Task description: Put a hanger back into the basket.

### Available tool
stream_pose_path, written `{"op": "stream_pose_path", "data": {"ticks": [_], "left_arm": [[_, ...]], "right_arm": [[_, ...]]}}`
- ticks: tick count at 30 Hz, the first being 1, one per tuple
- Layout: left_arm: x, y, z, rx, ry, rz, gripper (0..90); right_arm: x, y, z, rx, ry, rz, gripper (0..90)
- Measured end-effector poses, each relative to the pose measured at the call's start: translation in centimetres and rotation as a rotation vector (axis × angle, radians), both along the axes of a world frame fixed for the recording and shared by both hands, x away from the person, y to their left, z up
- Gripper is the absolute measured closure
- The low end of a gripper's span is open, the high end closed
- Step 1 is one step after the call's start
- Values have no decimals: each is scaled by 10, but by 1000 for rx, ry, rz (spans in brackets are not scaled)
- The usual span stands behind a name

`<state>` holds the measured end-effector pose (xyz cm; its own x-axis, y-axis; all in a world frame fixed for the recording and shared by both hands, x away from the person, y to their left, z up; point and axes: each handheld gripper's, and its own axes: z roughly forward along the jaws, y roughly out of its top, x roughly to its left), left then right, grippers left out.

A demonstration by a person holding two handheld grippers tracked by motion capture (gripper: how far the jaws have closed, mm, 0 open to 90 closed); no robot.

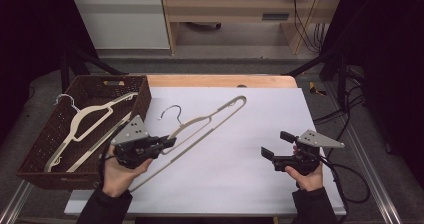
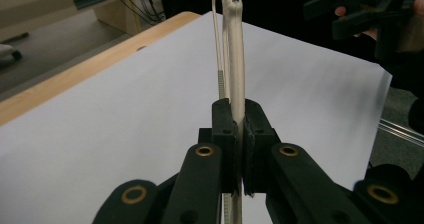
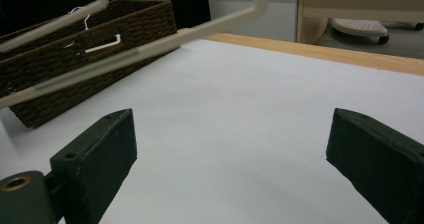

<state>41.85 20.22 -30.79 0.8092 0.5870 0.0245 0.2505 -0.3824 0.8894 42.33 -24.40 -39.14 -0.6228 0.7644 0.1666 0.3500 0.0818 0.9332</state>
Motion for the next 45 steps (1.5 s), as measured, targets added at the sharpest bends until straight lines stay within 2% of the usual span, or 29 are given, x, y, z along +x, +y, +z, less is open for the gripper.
{"op": "stream_pose_path", "data": {"ticks": [9,22,25,26,28,29,30,33,39,41,42,43,45], "left_arm": [[14,31,29,10,-22,40,868],[36,90,51,1,-18,108,869],[40,100,52,9,-17,130,869],[45,111,52,14,-19,155,869],[49,122,51,10,-16,171,869],[49,122,51,10,-16,171,869],[52,133,50,10,-12,185,869],[56,149,47,16,-10,202,869],[61,169,38,27,2,234,869],[65,178,34,53,12,255,868],[65,178,34,53,12,255,868],[68,184,31,77,16,268,869],[71,191,28,74,21,278,869]], "right_arm": [[-1,-4,1,-6,-11,-24,50],[0,-7,0,-8,-6,-35,41],[0,-7,-1,-10,-5,-31,41],[0,-7,-1,-10,-5,-26,42],[0,-6,-1,-10,-6,-29,42],[0,-6,-1,-11,-5,-30,42],[0,-6,-1,-10,-4,-30,42],[0,-6,-2,-14,-2,-31,42],[1,-5,-2,-8,3,-25,42],[1,-5,-3,-12,1,-21,43],[1,-5,-3,-12,1,-21,43],[1,-5,-3,-12,2,-20,44],[1,-5,-3,-16,2,-21,44]]}}
